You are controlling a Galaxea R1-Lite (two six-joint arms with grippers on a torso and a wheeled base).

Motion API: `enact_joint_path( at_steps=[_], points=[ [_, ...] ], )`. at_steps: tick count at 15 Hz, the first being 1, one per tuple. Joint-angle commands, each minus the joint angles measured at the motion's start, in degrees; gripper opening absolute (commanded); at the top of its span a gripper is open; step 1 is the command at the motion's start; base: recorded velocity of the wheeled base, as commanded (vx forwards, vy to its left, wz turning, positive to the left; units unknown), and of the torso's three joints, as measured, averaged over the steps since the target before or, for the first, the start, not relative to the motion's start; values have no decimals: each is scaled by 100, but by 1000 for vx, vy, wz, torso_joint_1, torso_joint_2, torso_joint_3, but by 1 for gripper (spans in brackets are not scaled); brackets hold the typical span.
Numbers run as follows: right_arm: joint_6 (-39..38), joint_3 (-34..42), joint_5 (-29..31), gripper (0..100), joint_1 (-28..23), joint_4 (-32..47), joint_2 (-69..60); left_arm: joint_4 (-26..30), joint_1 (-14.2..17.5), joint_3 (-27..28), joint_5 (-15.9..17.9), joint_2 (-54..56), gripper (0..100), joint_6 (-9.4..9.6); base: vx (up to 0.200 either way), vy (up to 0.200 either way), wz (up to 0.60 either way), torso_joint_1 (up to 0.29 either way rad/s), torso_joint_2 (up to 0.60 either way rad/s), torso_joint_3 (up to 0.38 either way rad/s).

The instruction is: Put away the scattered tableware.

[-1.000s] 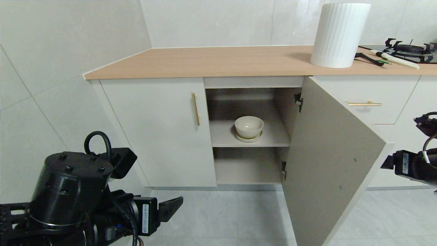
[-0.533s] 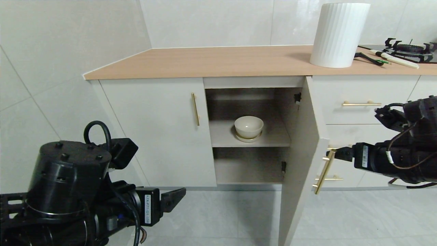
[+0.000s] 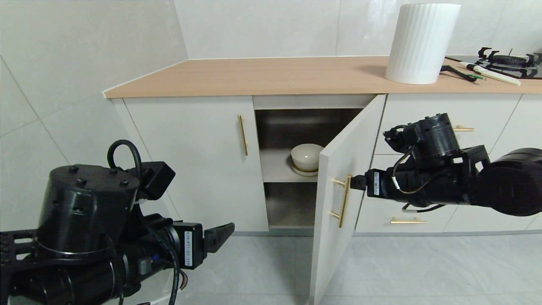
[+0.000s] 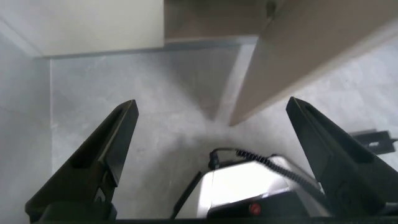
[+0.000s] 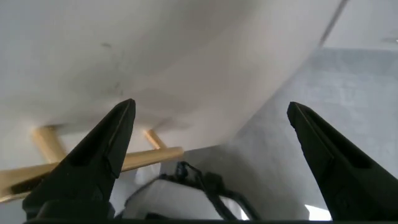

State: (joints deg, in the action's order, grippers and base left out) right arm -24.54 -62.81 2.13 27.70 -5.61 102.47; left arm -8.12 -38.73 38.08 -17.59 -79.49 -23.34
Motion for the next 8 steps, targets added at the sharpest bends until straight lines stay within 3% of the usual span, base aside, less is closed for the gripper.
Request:
enact_joint_path(
  at_steps=[1,8],
  points=[
    [-156,-56,77,100,16,-327,343,-41,-3,-29,-7,-93,100,-3,0,0,0,0,0,0],
    [-464,-83,305,100,8,-766,563,-41,-29,-73,-16,-163,100,-3,0,0,0,0,0,0]
  ],
)
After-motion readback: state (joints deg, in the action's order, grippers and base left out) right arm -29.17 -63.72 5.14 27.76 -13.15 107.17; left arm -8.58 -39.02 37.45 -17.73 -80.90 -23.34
